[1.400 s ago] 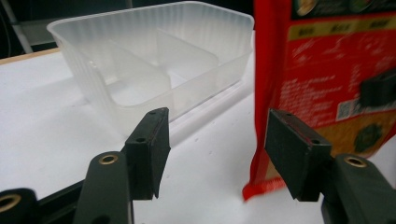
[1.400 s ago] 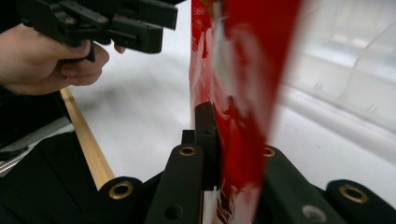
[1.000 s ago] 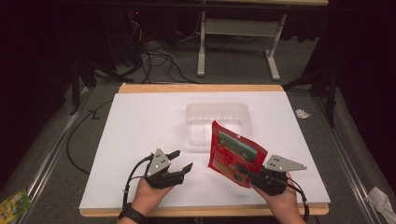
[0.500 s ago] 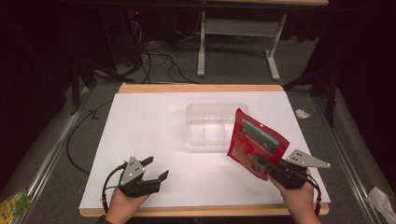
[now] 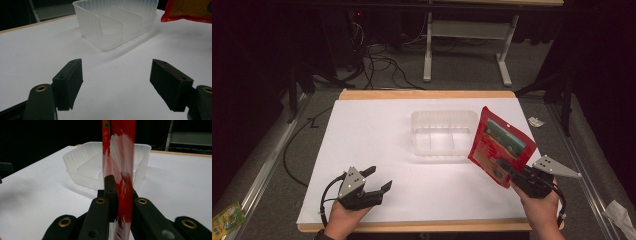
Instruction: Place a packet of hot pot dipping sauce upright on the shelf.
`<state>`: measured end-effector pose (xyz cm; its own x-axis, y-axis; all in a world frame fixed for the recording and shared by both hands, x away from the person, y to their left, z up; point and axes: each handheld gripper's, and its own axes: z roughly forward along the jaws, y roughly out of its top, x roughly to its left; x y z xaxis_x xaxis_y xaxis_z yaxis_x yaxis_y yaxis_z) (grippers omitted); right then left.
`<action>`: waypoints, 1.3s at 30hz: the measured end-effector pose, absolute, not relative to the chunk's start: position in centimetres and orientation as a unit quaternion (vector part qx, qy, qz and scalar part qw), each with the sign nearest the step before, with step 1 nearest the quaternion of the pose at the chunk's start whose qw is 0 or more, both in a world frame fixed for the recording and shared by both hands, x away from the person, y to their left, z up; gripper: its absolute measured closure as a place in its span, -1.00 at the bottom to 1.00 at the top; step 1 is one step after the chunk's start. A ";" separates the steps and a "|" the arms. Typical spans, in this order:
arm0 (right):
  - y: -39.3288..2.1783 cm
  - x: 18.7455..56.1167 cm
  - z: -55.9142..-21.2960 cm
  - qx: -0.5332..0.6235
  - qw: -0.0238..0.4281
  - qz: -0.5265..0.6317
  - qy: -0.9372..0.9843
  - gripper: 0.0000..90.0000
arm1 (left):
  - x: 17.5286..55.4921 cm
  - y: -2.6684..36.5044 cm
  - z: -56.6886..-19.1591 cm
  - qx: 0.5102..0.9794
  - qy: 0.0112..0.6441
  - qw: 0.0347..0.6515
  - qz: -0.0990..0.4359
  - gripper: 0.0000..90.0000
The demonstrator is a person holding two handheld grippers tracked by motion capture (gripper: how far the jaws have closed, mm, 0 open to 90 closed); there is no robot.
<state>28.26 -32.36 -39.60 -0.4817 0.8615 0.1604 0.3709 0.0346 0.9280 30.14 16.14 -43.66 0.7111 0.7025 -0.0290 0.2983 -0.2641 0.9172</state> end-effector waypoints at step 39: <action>-29.3 35.3 -36.1 0.488 0.249 0.548 0.632 0.95 | 30.8 15.3 -43.8 0.772 0.306 0.525 0.187 -0.39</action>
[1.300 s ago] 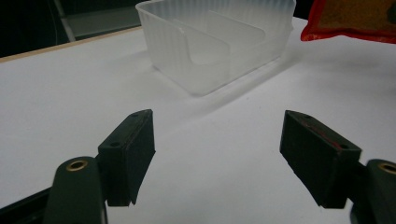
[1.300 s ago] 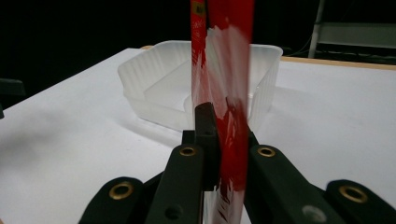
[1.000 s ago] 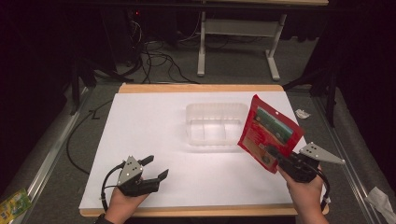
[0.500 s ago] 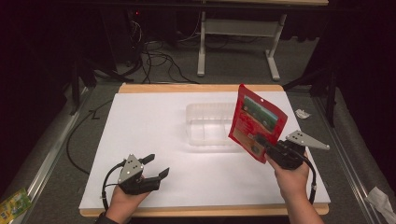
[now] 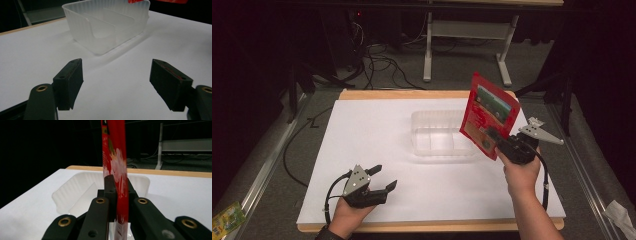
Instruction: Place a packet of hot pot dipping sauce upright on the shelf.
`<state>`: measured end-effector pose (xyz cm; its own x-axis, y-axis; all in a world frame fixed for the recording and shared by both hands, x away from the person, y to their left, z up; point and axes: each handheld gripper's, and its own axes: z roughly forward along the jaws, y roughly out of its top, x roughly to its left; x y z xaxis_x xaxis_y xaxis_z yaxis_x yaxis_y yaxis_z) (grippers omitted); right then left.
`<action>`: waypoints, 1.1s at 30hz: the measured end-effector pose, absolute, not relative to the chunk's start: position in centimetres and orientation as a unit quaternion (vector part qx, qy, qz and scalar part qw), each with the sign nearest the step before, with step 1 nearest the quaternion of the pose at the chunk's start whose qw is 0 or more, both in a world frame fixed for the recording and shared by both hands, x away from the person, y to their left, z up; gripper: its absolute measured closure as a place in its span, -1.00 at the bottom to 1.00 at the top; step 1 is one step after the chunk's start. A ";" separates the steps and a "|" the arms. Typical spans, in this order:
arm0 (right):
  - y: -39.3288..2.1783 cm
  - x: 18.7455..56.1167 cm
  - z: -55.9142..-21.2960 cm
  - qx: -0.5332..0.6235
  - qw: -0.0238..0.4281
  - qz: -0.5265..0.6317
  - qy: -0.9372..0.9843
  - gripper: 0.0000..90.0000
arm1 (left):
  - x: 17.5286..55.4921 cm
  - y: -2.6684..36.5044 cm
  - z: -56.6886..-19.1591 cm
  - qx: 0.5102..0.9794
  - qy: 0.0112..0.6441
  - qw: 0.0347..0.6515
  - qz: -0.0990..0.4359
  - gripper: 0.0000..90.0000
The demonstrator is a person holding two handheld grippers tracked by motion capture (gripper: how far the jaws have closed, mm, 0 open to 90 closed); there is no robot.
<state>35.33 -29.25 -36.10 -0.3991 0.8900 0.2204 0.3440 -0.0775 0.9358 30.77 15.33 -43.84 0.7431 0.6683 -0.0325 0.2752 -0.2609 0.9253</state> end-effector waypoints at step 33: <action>-26.6 41.7 -37.4 0.524 0.281 0.506 0.625 0.95 | 30.0 15.5 -43.6 0.776 0.293 0.526 0.188 -0.40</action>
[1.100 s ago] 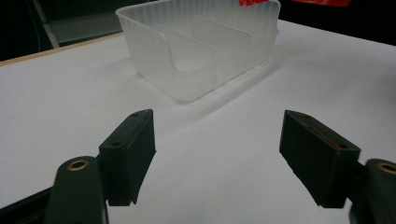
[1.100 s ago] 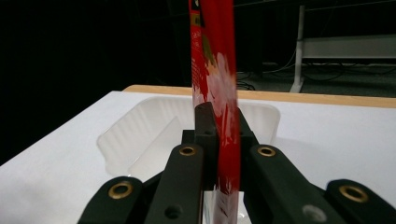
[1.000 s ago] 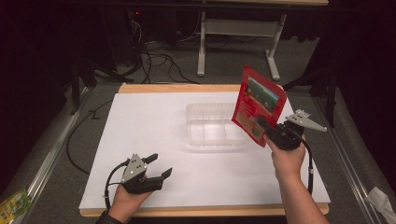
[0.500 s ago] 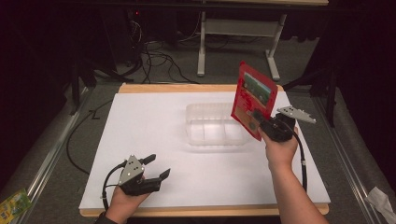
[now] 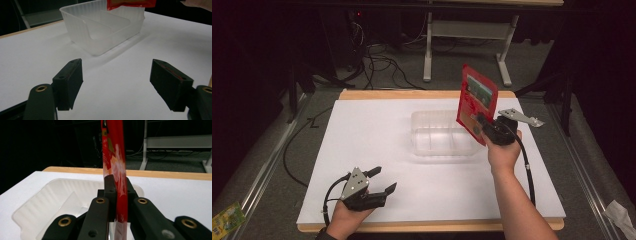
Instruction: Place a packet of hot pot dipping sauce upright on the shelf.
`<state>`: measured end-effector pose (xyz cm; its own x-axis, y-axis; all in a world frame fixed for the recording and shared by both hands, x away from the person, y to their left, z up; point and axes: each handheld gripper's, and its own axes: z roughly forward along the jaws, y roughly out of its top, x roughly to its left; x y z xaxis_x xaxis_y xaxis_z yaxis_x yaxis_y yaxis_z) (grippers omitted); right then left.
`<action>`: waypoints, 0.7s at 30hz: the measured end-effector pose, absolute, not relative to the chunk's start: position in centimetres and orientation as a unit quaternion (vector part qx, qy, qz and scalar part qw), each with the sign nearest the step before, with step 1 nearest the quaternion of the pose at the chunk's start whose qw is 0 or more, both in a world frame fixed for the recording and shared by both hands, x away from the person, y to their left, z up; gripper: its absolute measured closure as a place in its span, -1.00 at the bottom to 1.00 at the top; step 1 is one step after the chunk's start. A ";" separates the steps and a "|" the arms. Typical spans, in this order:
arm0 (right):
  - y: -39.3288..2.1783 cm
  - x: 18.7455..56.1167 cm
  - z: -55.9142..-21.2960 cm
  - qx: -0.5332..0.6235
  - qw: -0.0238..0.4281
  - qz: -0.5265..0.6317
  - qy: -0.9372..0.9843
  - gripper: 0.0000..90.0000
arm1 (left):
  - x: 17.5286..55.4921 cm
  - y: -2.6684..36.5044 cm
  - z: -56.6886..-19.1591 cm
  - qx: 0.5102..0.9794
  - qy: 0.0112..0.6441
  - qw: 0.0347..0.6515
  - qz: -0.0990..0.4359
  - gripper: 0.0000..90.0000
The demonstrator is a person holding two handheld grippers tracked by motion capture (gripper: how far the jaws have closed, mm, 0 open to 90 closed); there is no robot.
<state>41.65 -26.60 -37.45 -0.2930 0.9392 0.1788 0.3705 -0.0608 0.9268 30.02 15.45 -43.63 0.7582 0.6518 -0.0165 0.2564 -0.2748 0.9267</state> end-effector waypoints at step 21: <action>-25.1 43.8 -39.2 0.526 0.276 0.490 0.638 0.95 | 30.1 15.8 -43.6 0.774 0.295 0.529 0.187 -0.40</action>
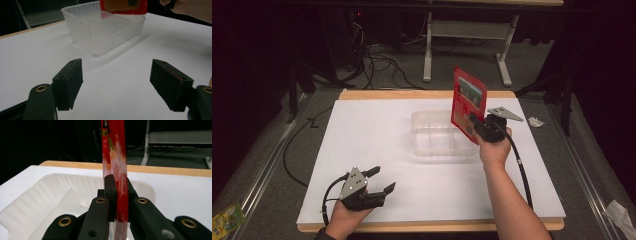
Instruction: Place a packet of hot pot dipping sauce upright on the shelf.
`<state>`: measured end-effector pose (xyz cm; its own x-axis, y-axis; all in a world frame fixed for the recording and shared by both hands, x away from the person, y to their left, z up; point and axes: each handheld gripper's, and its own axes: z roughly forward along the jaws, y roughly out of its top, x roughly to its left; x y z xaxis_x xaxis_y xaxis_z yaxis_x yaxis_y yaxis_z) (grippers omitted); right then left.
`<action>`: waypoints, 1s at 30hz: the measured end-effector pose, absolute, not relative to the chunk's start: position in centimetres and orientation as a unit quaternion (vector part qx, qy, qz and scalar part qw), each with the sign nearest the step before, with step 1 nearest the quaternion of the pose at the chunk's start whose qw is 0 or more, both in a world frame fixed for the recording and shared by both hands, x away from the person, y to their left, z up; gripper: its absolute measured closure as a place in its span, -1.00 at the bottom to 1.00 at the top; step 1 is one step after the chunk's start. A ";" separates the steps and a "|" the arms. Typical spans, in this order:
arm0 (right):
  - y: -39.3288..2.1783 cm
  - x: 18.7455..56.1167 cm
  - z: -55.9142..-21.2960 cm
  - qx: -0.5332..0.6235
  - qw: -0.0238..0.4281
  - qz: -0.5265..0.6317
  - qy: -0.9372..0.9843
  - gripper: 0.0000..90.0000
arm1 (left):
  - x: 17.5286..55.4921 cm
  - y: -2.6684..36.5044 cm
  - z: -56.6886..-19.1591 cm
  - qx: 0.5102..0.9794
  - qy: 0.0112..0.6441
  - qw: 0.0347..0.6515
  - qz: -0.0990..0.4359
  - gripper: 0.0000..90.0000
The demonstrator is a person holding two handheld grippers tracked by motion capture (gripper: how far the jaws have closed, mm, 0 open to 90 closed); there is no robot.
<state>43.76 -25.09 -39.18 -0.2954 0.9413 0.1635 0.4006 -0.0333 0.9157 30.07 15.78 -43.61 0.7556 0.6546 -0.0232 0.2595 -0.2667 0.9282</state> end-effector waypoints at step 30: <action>-25.1 43.8 -41.0 0.522 0.280 0.498 0.634 0.95 | 30.0 15.8 -43.6 0.772 0.296 0.530 0.187 -0.40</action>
